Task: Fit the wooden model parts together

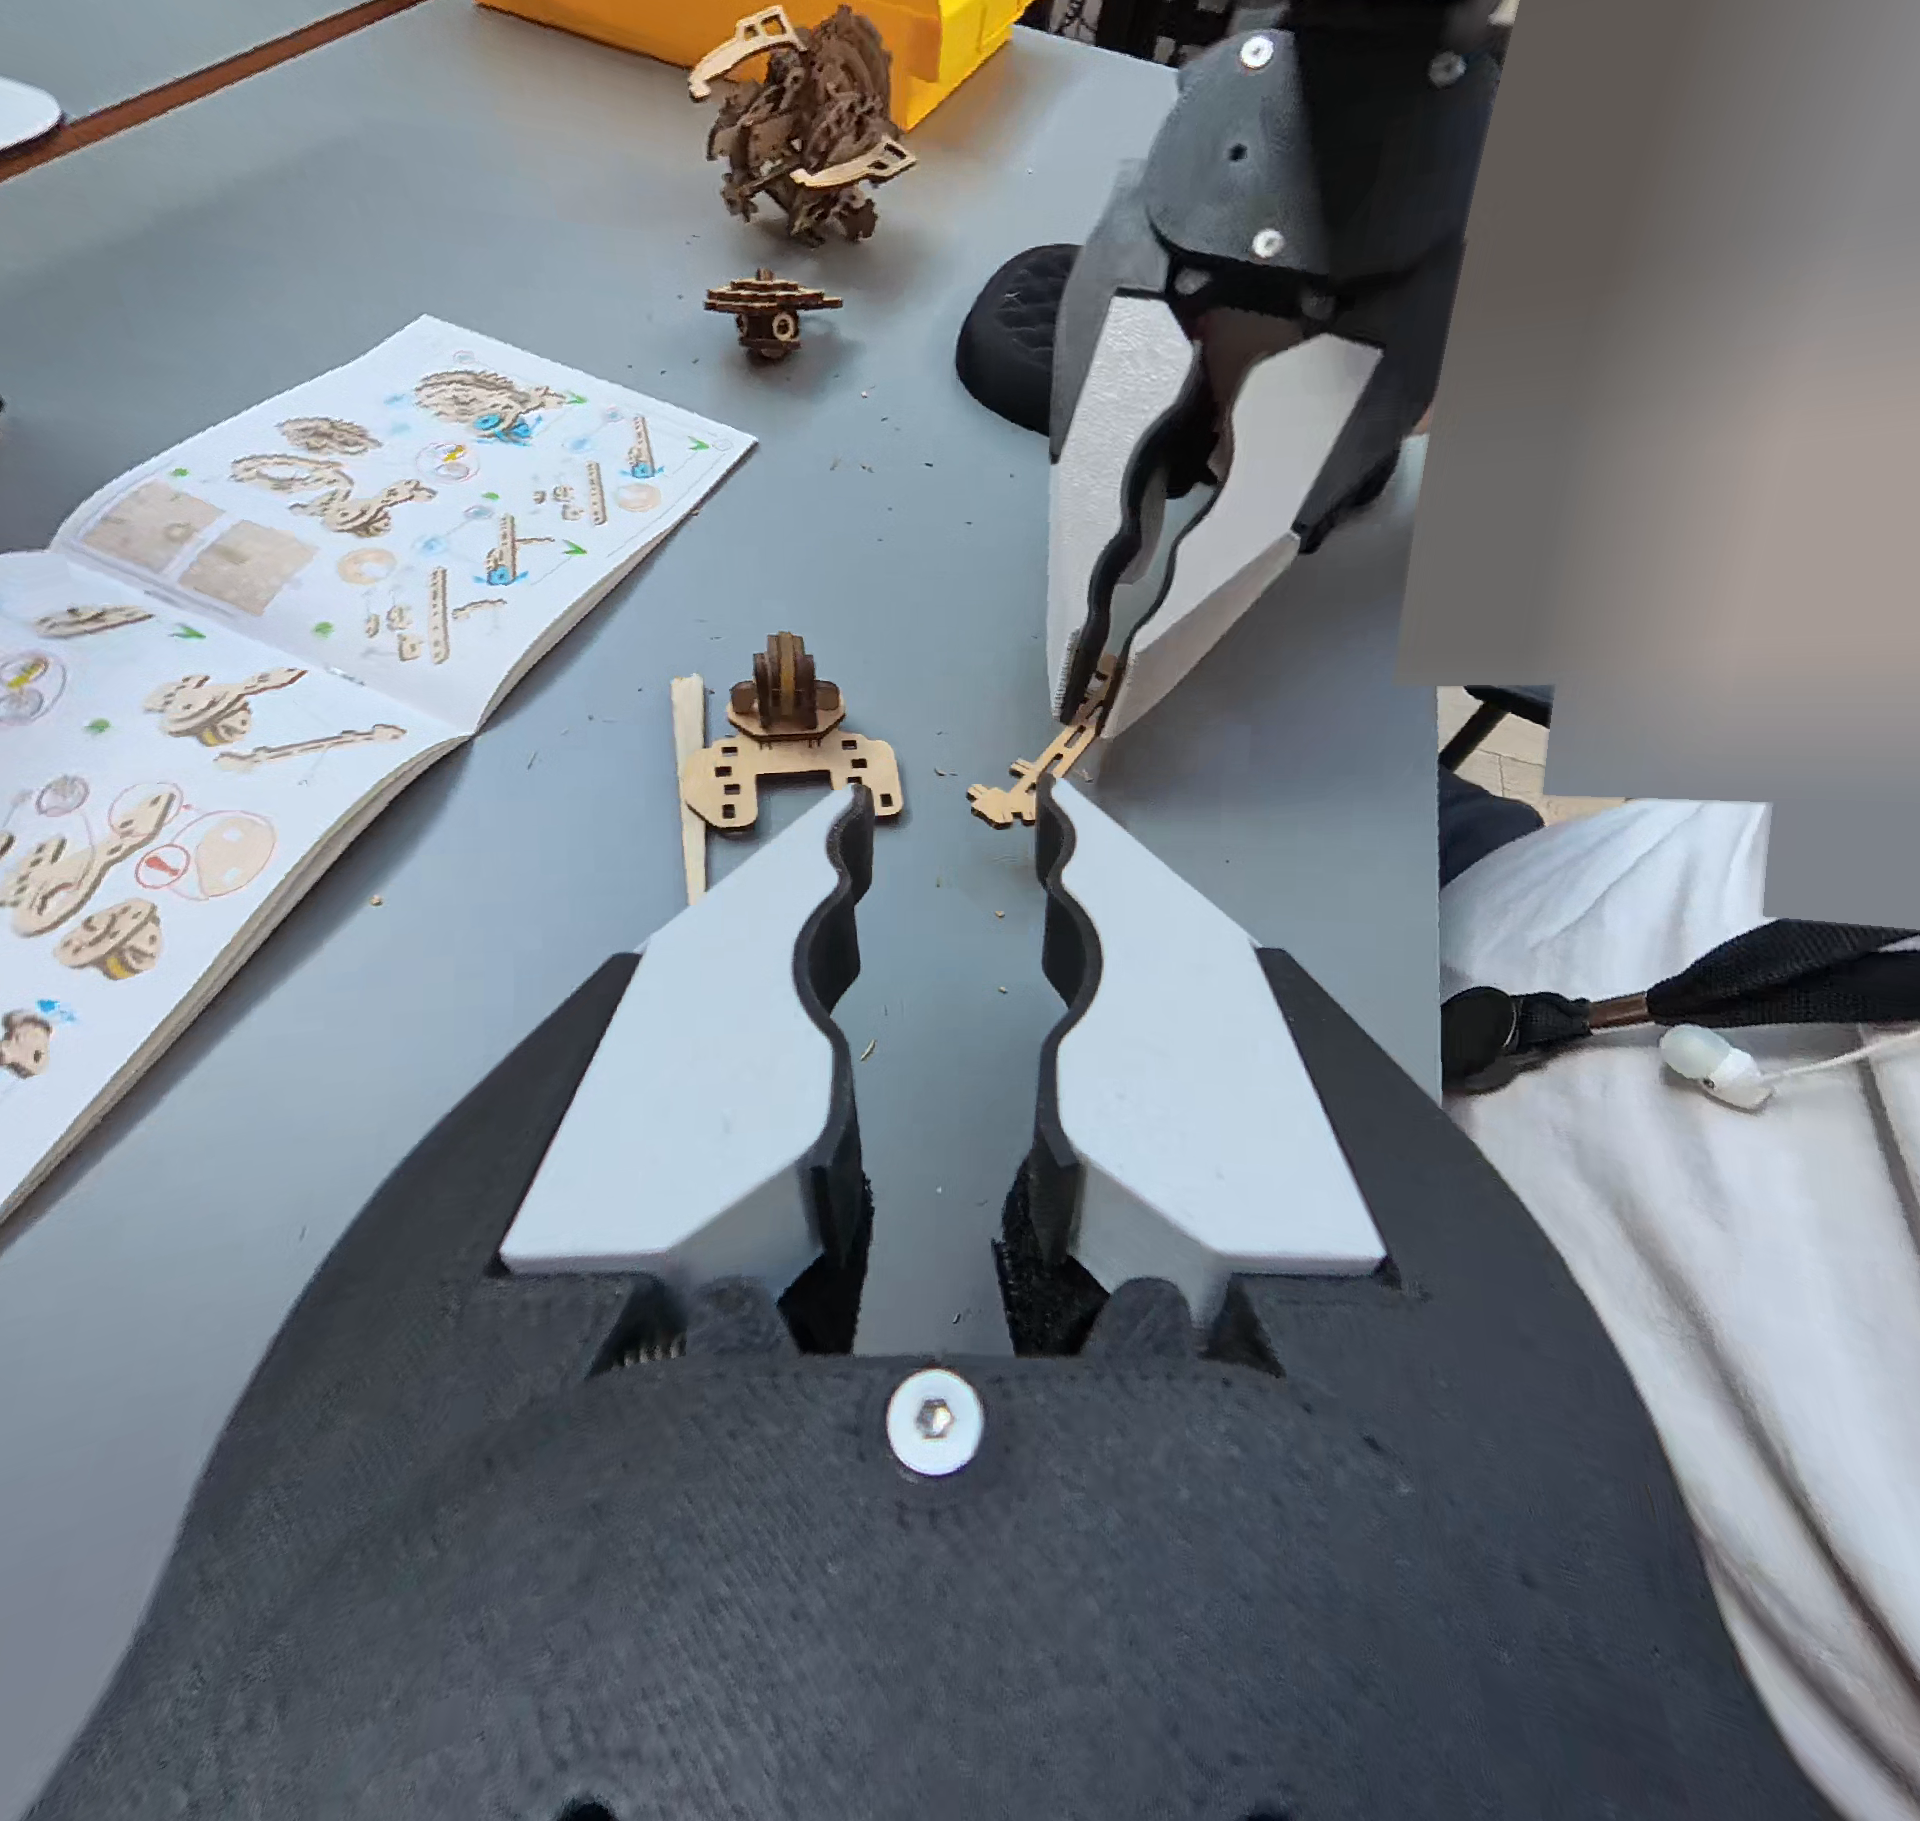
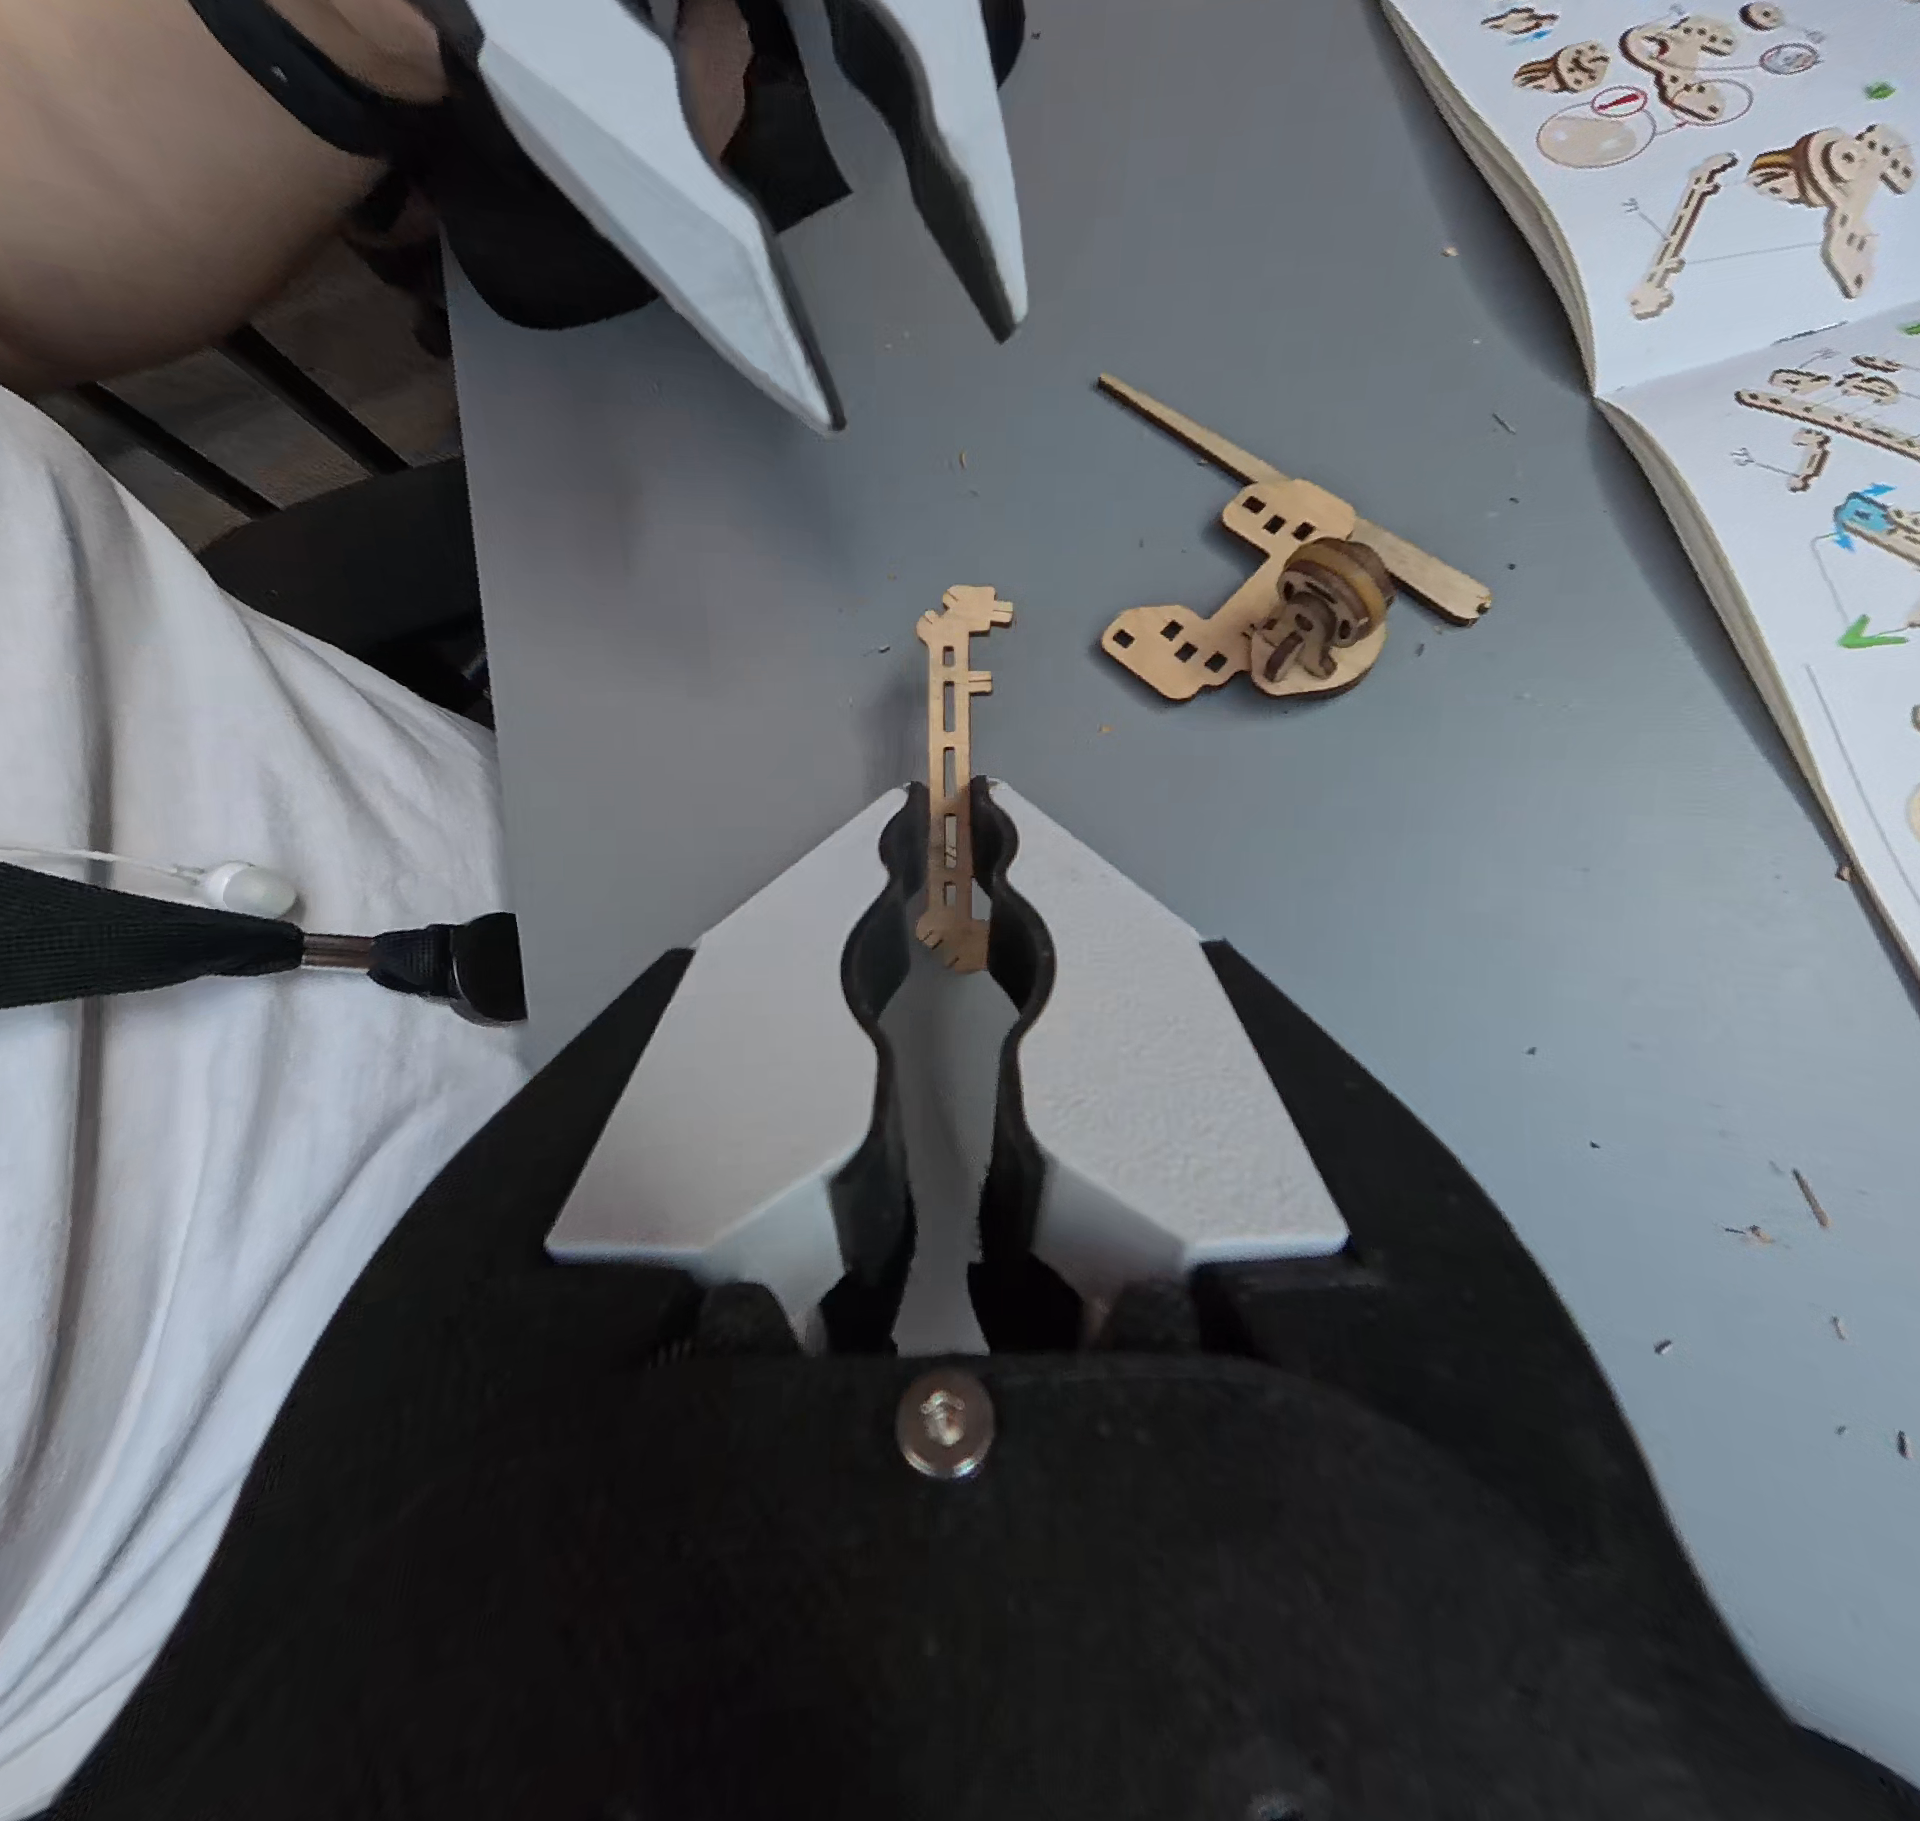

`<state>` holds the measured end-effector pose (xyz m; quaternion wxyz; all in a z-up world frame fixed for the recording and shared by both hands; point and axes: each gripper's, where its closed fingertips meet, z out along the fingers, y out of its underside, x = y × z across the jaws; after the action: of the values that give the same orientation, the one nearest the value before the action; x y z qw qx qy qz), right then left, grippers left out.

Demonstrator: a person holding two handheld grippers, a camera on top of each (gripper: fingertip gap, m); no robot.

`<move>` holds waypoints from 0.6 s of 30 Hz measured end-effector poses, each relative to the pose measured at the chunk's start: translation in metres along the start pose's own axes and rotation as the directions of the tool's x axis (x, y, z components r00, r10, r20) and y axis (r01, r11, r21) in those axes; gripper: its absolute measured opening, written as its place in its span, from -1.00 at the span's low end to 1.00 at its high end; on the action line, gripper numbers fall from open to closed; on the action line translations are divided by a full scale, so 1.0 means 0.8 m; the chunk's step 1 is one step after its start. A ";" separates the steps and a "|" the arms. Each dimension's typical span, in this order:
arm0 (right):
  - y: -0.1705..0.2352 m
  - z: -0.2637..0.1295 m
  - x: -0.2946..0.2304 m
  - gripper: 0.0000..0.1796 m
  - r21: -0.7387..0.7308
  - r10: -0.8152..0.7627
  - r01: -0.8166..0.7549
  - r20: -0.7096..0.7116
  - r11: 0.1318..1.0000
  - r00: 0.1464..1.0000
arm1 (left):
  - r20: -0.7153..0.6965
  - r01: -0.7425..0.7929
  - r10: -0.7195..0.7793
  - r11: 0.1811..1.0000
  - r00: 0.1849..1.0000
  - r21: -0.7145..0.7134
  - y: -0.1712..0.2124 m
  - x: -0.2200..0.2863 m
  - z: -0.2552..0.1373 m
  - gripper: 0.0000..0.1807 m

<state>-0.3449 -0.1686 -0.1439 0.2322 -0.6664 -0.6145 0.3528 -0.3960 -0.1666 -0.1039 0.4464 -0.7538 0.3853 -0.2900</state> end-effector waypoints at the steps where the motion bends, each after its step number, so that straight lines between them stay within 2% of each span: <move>1: -0.007 -0.003 -0.004 -0.92 0.029 0.038 -0.039 0.027 0.999 0.999 | -0.006 -0.059 0.059 0.998 0.998 0.002 0.002 0.007 0.002 -0.66; 5: -0.034 -0.018 -0.023 -0.92 0.107 0.192 -0.218 0.209 0.970 0.959 | 0.013 -0.295 0.295 0.955 0.955 0.004 -0.007 0.022 0.008 -0.56; 10: -0.047 -0.032 -0.034 -0.92 0.109 0.309 -0.376 0.385 0.920 0.869 | 0.021 -0.551 0.552 0.833 0.833 -0.047 -0.016 0.030 0.010 -0.57; 17: -0.045 -0.030 -0.049 -0.92 0.059 0.351 -0.426 0.470 0.903 0.810 | -0.045 -0.690 0.689 0.723 0.724 -0.037 -0.021 0.048 0.014 -0.77; 18: -0.046 -0.030 -0.052 -0.92 0.056 0.351 -0.429 0.482 0.902 0.803 | -0.069 -0.699 0.696 0.714 0.715 -0.043 -0.018 0.051 0.014 -0.85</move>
<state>-0.3506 -0.2012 -0.0939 0.0555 -0.6545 -0.4701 0.5895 -0.3606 -0.1913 -0.0923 0.4884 -0.5603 0.6606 -0.1054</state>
